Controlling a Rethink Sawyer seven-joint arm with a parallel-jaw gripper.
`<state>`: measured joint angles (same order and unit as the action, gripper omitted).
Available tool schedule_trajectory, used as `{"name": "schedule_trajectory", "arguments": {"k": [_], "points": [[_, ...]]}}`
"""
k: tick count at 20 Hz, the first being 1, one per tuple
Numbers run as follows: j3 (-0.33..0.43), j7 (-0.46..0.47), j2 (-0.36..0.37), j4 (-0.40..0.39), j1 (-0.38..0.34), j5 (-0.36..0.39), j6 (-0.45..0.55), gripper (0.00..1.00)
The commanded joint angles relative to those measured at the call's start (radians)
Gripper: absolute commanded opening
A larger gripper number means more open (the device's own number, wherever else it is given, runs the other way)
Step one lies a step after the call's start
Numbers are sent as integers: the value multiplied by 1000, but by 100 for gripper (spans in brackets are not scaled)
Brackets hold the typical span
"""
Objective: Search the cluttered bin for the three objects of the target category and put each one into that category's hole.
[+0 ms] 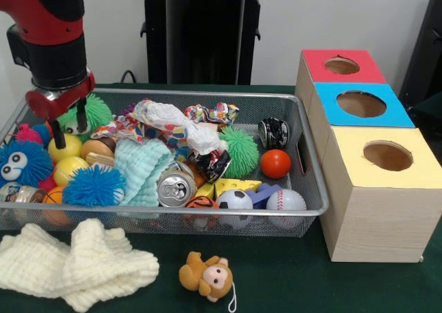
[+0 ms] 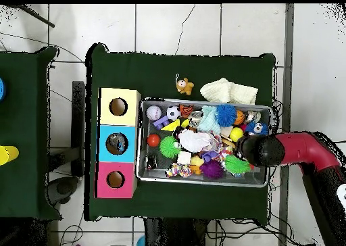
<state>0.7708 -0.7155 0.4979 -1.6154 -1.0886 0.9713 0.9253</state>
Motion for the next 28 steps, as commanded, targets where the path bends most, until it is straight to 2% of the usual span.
{"name": "schedule_trajectory", "arguments": {"k": [1,4,7,12,16,19,23,28], "points": [[-129,281,-52,126,65,74,212,100],[-180,288,-65,147,100,77,299,100],[-214,275,-75,168,130,97,331,100],[-255,246,-109,222,169,177,286,100],[-278,205,-136,249,180,232,208,100],[-283,190,-169,272,181,239,179,100],[-302,176,-219,303,200,252,193,100],[-336,151,-235,306,230,259,202,100]]}}
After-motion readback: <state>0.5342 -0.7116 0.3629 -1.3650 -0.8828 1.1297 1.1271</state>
